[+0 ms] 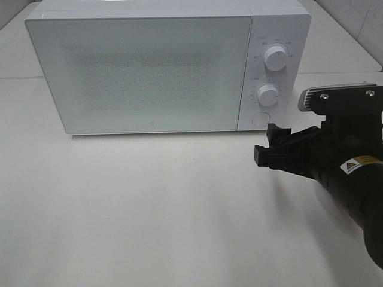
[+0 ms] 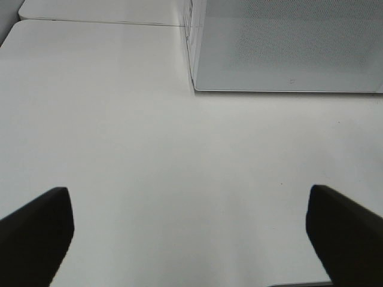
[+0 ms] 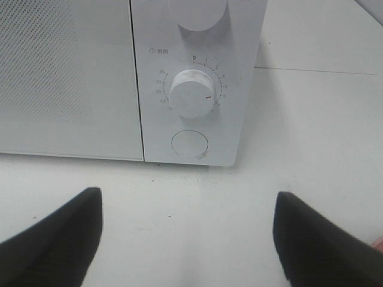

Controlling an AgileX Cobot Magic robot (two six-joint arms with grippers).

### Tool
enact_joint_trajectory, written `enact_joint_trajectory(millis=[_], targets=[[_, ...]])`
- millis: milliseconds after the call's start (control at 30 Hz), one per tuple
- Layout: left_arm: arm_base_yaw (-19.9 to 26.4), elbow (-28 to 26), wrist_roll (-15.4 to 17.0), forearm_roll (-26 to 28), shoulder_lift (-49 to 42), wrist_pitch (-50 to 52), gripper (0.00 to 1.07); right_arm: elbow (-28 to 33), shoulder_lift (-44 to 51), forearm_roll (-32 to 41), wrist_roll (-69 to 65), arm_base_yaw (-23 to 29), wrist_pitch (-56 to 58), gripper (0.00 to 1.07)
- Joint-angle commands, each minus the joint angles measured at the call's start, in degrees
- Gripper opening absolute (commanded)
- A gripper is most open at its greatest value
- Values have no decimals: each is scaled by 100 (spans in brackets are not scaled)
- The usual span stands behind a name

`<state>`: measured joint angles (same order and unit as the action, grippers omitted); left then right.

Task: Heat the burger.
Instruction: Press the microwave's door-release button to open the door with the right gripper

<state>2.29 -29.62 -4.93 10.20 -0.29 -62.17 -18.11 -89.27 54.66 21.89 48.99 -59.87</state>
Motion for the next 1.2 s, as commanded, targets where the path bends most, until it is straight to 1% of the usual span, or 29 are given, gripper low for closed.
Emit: enact_joint_trajectory(millis=[33,67,100,133,167,200,233,267,300,333,367,400,433,467,500,533,567,600,633,667,700,733,1200], targets=[[-29,6,23,52,-97,86,98,6,0,-57,-590,6,-223,75],[-29,6,23,52,-97,86,98,6,0,-57,-1066,6,-275,72],[-29,6,23,52,-97,86,98,6,0,-57,-1066,6,-275,72],[-29,6,23,52,-97,86,98,6,0,-57,-1576,6,-298,68],[-29,6,23,52,-97,86,98,6,0,-57,-1576,6,-298,68],[-29,6,23,52,-97,86,98,6,0,-57,-1914,6,-298,65],[-29,6,23,52,-97,86,98,6,0,-57,-2630,6,-298,58],[-29,6,23,52,-97,86,98,6,0,-57,-2630,6,-298,58],[-29,6,23,52,-97,86,98,6,0,-57,-3426,6,-269,49],[-29,6,23,52,-97,86,98,6,0,-57,-3426,6,-269,49],[-29,6,23,52,-97,86,98,6,0,-57,-3873,6,-246,44],[-29,6,23,52,-97,86,98,6,0,-57,-4756,6,-235,34],[-29,6,23,52,-97,86,98,6,0,-57,-4756,6,-235,34],[-29,6,23,52,-97,86,98,6,0,-57,-5162,6,-235,29],[-29,6,23,52,-97,86,98,6,0,-57,-5798,6,-235,20],[-29,6,23,52,-97,86,98,6,0,-57,-5798,6,-235,20],[-29,6,23,52,-97,86,98,6,0,-57,-6337,6,-235,13],[-29,6,23,52,-97,86,98,6,0,-57,-6337,6,-235,13],[-29,6,23,52,-97,86,98,6,0,-57,-6600,6,-223,9],[-29,6,23,52,-97,86,98,6,0,-57,-7024,6,-172,3],[-29,6,23,52,-97,86,98,6,0,-57,-7024,6,-172,3],[-29,6,23,52,-97,86,98,6,0,-57,-7271,6,-63,0],[-29,6,23,52,-97,86,98,6,-17,-86,-7832,-34,223,0]])
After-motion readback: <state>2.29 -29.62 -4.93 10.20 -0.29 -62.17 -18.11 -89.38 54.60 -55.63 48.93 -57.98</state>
